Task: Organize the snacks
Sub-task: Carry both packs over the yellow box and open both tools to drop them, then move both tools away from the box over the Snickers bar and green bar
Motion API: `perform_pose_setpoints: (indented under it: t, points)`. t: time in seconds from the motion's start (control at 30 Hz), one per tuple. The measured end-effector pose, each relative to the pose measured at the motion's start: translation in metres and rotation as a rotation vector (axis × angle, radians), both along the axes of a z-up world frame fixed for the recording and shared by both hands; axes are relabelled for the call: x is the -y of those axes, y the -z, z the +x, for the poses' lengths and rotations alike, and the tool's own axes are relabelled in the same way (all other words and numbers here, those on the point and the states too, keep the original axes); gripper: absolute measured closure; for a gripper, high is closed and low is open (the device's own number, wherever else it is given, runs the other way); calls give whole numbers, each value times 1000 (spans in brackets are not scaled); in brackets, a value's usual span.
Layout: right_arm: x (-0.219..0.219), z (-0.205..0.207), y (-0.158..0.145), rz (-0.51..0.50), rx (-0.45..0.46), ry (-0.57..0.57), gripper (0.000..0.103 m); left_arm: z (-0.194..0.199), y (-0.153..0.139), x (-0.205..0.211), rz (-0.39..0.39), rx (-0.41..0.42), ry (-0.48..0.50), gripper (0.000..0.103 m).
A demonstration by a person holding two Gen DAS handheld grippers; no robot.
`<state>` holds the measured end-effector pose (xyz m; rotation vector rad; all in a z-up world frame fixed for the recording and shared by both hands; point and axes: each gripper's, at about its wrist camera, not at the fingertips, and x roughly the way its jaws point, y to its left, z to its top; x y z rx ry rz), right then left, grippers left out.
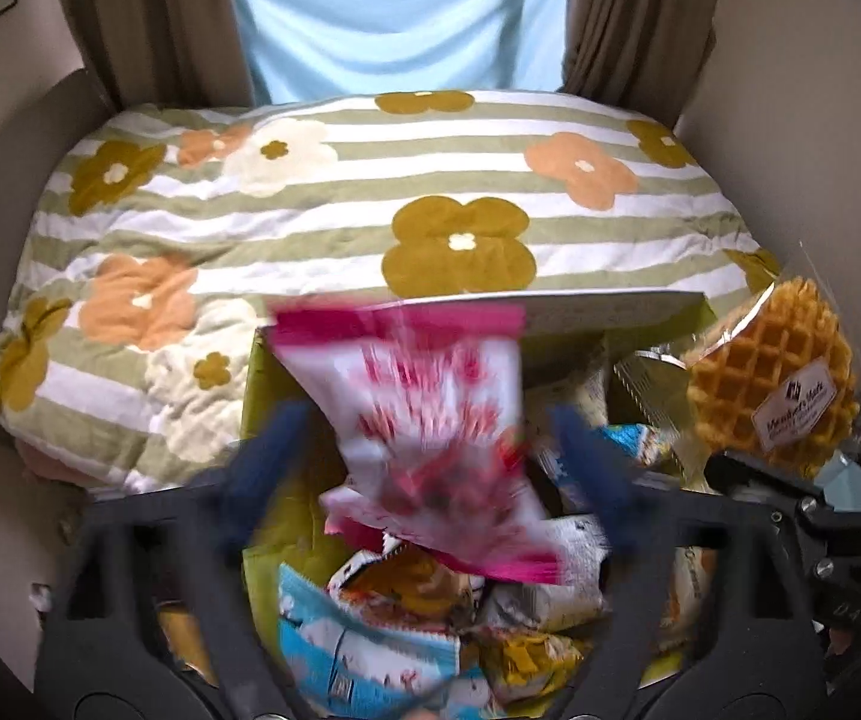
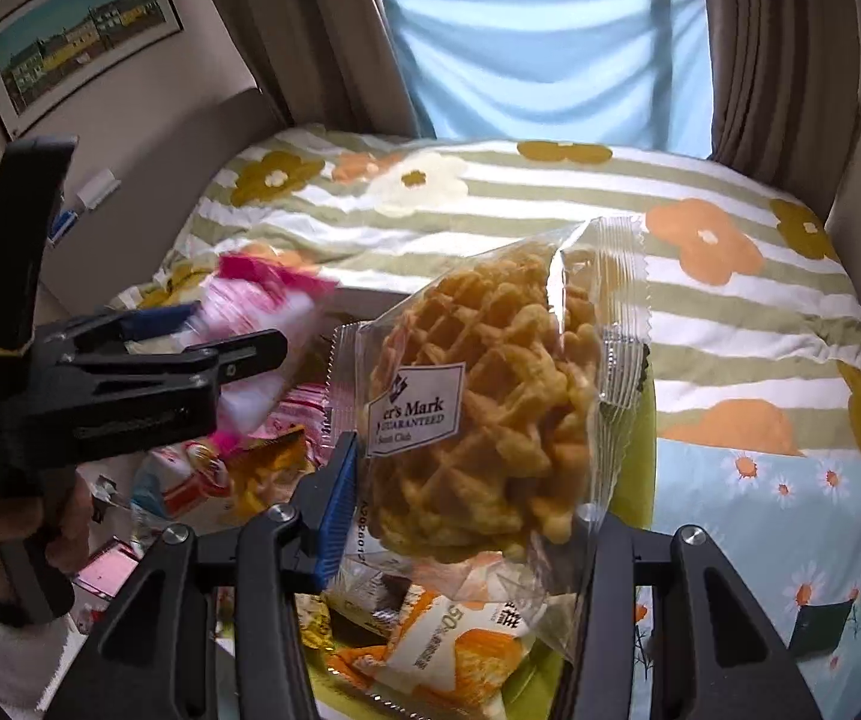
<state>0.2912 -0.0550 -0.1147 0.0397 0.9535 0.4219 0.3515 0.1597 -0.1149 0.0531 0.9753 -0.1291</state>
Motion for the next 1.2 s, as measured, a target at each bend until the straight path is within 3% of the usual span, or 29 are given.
perform_pose_setpoints:
  t: [0.47,0.5,0.53,0.57,0.67,0.93,1.2]
  points:
    - [-9,16,25,-12,-81,-36,55,-21,2,-30,-36,-5,-112,0]
    - [-12,15,25,-13,-77,-45,39,-20,2,-30,-34,-7,-114,0]
    - [-14,13,25,-24,-61,-51,9,-23,2,-31,-28,-7,-118,0]
    - [-15,10,23,-34,-31,-54,0,-23,2,-32,-25,-7,-120,0]
    - [-10,0,21,-43,28,-51,0,-30,2,-32,-26,-6,-121,0]
    - [-1,-13,19,-28,14,-25,0,-51,6,-29,-22,-15,-112,0]
    - [5,-34,1,-22,45,9,0,-64,-9,-23,-38,9,-71,0]
